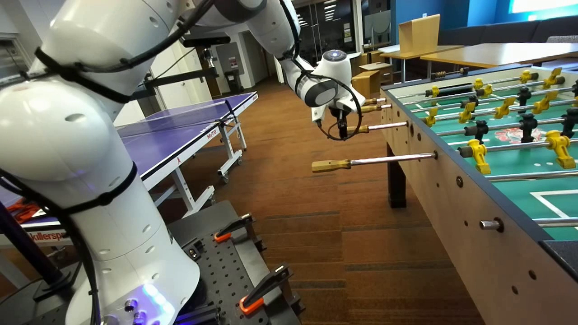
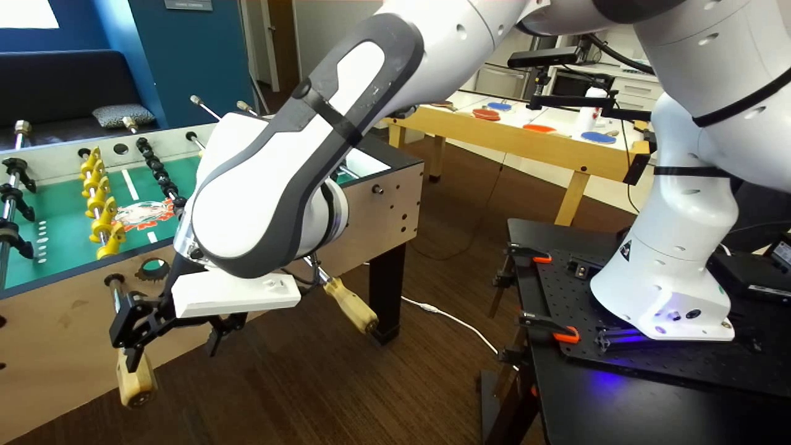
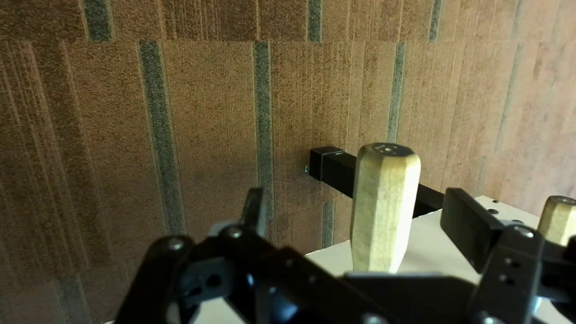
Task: Push the second rod from the right side of the foosball table
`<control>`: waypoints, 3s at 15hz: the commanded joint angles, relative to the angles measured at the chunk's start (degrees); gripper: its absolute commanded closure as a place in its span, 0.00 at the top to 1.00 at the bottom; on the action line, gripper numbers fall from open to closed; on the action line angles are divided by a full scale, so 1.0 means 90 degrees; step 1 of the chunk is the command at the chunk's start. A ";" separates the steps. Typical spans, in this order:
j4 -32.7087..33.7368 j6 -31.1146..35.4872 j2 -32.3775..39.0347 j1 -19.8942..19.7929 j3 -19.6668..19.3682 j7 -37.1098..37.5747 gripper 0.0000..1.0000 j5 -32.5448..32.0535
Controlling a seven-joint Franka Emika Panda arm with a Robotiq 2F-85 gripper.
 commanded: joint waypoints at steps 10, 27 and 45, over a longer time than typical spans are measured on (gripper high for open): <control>0.1416 0.0251 0.1036 -0.0053 0.0233 0.0047 0.52 0.0030; 0.2305 0.0022 0.1545 -0.0317 0.0143 -0.0070 0.14 -0.0094; 0.3854 -0.1210 0.2171 -0.0585 0.0024 -0.0002 0.78 -0.0302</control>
